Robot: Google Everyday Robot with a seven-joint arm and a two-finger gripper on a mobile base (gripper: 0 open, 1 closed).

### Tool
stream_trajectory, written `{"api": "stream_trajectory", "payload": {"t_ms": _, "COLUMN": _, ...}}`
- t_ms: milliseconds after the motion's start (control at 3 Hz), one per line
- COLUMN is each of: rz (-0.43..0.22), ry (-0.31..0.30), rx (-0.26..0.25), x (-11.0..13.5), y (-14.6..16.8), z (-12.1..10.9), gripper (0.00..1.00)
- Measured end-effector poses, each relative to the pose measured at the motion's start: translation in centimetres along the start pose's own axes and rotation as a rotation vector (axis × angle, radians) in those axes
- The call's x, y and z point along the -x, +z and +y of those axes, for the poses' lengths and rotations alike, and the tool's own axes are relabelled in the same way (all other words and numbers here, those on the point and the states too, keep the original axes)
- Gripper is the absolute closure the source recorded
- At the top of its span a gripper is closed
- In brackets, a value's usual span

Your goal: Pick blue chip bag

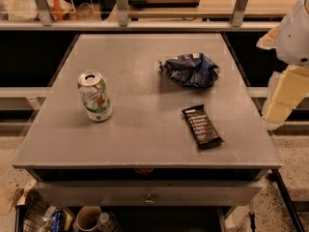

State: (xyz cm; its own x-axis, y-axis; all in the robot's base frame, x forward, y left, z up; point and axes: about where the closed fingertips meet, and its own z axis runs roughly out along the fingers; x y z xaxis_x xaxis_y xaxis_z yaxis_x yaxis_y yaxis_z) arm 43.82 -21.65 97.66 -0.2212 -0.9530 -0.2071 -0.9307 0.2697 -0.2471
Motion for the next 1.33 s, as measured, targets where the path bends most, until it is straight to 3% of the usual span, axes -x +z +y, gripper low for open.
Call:
{"api": "stream_trajectory", "payload": {"t_ms": 333, "rz": 0.000, "ry": 0.000, "rx": 0.000, "x": 0.0, "y": 0.0, "z": 0.0, "gripper": 0.00}}
{"api": "stream_trajectory", "payload": {"t_ms": 667, "rz": -0.038, "ry": 0.046, "rx": -0.036, "x": 0.1, "y": 0.4, "z": -0.9, "gripper": 0.00}}
{"api": "stream_trajectory", "payload": {"t_ms": 1333, "rz": -0.291, "ry": 0.277, "rx": -0.153, "x": 0.2, "y": 1.7, "z": -6.7, "gripper": 0.00}}
